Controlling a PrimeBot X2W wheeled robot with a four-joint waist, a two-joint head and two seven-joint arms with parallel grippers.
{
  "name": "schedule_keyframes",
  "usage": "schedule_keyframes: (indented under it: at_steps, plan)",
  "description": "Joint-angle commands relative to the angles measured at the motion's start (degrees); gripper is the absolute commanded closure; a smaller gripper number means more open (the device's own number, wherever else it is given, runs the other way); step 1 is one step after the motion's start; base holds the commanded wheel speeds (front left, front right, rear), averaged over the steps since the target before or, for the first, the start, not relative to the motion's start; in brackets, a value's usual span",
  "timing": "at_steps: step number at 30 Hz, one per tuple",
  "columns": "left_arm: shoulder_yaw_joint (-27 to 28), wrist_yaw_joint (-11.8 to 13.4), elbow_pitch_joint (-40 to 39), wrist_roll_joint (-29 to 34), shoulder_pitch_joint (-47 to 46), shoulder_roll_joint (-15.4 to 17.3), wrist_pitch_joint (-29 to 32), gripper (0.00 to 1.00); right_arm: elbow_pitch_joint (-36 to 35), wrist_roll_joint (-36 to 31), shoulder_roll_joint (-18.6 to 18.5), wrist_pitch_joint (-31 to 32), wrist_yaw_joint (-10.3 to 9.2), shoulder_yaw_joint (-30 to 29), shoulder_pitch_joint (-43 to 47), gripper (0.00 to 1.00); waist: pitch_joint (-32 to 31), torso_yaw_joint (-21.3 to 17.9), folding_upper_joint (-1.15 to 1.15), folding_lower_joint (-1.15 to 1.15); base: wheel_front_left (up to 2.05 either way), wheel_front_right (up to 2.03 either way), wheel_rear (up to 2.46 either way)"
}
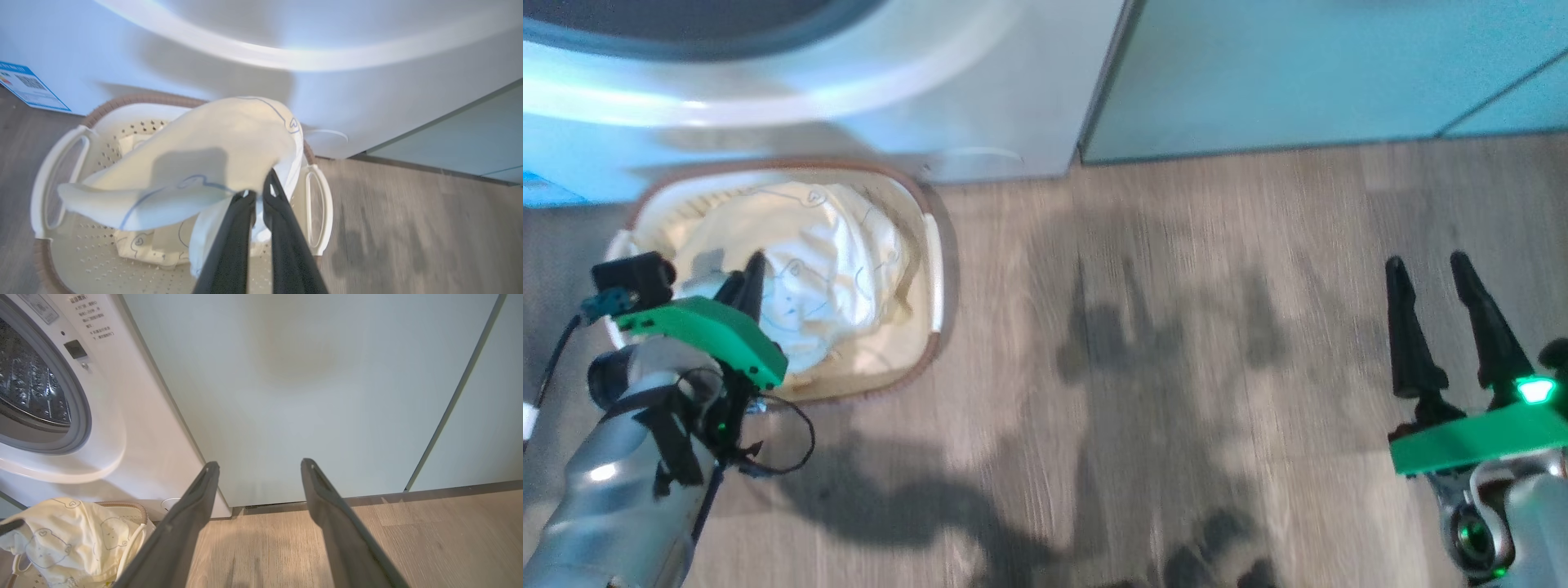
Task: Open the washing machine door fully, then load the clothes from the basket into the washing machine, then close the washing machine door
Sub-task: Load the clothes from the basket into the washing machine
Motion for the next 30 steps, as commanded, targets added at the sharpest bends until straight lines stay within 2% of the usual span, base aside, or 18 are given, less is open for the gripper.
schedule_keyframes:
  at_steps: [1, 7, 16, 20, 30]
  plan:
    - [3.8, -0.1, -2.8, 1.4, 1.3, 2.9, -0.7, 1.0, -1.3, -0.3, -1.2, -0.5, 0.25, 0.5, 1.3, 0.0, -4.7, 2.4, -0.01, 0.01, 0.0, 0.0, 0.0]
    - [11.8, -0.1, -11.1, 7.1, 7.3, 2.4, -0.8, 1.0, -0.8, -0.4, -1.7, -0.5, 0.25, -0.1, 4.0, 0.0, -9.7, 4.0, -0.01, 0.01, 0.0, 0.0, 0.0]
    - [23.0, 0.3, -24.0, 13.2, 18.4, -0.8, -0.8, 1.0, -0.2, -0.5, -1.5, -0.5, 0.25, -1.4, 8.4, 0.0, -17.3, 5.5, -0.01, 0.01, 0.0, 0.0, 0.0]
    - [25.6, 0.2, -28.8, 14.6, 22.5, -1.7, -0.8, 1.0, -0.1, -0.6, -1.3, -0.5, 0.25, -2.0, 9.9, 0.0, -19.8, 5.8, -0.01, 0.01, 0.0, 0.0, 0.0]
    - [27.2, 0.6, -36.5, 15.3, 28.8, -2.0, -0.7, 1.0, -0.2, -0.9, -1.2, -0.5, 0.25, -2.7, 12.2, 0.0, -23.7, 6.5, -0.01, 0.01, 0.0, 0.0, 0.0]
